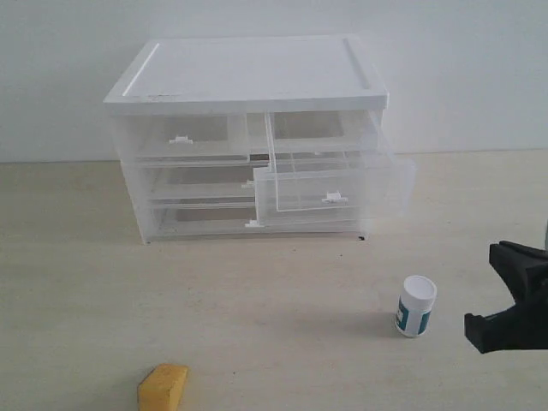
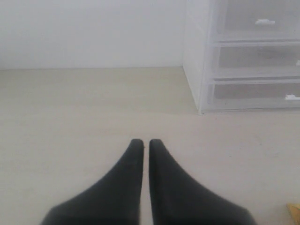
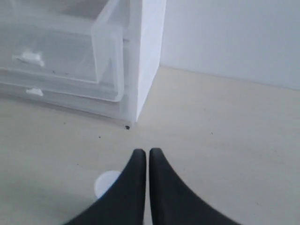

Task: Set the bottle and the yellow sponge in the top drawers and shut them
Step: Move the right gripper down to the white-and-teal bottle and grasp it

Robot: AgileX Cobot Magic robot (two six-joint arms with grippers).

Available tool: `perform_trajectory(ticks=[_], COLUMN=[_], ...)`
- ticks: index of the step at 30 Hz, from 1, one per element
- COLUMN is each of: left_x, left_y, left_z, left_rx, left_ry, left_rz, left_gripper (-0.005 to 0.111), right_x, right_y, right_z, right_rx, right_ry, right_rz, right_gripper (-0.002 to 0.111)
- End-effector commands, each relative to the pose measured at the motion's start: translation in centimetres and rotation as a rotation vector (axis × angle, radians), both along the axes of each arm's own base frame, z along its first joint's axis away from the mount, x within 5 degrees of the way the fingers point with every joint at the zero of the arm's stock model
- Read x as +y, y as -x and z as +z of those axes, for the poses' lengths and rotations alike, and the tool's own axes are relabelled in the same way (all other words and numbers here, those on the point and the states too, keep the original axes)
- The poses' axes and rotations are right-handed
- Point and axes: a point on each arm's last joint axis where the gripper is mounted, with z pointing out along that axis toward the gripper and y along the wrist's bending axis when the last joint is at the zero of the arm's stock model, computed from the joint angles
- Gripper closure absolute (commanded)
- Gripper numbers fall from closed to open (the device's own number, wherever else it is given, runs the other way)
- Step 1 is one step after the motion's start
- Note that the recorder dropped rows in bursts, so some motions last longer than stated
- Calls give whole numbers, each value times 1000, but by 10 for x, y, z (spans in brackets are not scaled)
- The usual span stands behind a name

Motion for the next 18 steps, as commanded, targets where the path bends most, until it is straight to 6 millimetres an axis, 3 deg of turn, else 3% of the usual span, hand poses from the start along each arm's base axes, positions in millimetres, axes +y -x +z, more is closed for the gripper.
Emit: perform_trajectory(ticks=[1,4,9,11,12,14,16,18], left_x=[0,0,0,0,0,0,0,0], left_y=[0,0,0,0,0,0,0,0], left_z=[-1,-1,-1,-1,-1,-1,-1,-1], left_rx=[0,0,0,0,0,0,0,0], left_ry=[-2,-2,-2,-2,-2,-2,-2,-2], left_rz=[1,1,1,1,1,1,1,1], left_gripper=[103,103,103,103,103,103,103,103], right_x=[6,16,20,21,22,23,23,25], right_y=[6,8,-4,-6,-8,-12,-14,-22], right_z=[-5,-16,-40,-47,-51,-58,-65,-73], right_rx=[-52,2,89,113,120,130,144,189], right_ry=[18,68,35,19,9,-14,-14,0], right_rz=[105,216,164,159,152,129,118,87], right_gripper=[108,108,108,101,91,57,31,26])
